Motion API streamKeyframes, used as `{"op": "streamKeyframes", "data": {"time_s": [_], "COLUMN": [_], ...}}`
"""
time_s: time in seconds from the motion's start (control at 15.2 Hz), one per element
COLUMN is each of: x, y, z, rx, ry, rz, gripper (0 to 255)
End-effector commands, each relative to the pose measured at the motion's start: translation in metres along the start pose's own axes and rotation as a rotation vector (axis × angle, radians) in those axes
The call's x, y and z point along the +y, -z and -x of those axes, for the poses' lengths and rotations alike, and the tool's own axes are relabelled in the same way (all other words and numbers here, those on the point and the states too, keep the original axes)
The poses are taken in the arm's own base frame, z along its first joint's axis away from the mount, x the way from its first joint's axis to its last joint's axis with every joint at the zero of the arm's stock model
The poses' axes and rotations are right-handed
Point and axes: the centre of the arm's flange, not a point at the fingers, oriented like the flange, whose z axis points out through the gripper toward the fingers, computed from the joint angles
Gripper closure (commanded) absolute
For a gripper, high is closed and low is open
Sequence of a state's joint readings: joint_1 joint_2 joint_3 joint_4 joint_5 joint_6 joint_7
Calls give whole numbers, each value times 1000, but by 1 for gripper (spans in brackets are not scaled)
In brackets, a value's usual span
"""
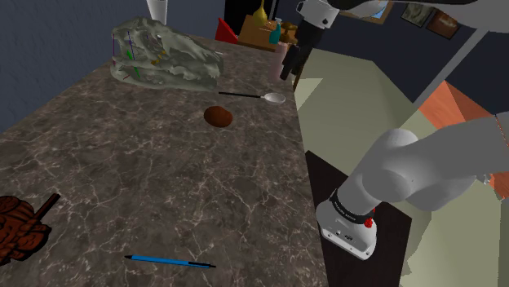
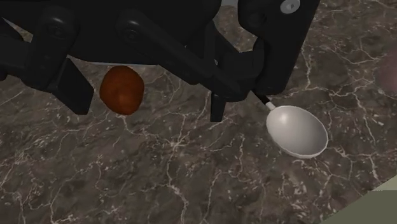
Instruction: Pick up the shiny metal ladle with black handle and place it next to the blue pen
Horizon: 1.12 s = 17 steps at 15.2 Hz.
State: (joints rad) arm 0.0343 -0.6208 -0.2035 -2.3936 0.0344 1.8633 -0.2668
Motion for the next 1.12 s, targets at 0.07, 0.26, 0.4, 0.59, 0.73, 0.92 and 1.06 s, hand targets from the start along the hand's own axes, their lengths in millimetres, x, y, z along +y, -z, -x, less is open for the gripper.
{"op": "streamKeyframes", "data": {"time_s": [0.07, 0.26, 0.4, 0.59, 0.73, 0.92, 1.06], "x": [25, 47, 61, 81, 93, 109, 119], "y": [-23, -48, -65, -91, -108, -134, -152], "z": [-20, -42, -58, -83, -100, -127, -145], "rx": [-8, -18, -24, -33, -39, -49, -55], "ry": [80, 154, 204, 279, 329, 404, 454], "rz": [-3, -8, -11, -15, -19, -23, -26], "gripper": [0, 0, 0, 0, 0, 0, 0]}}
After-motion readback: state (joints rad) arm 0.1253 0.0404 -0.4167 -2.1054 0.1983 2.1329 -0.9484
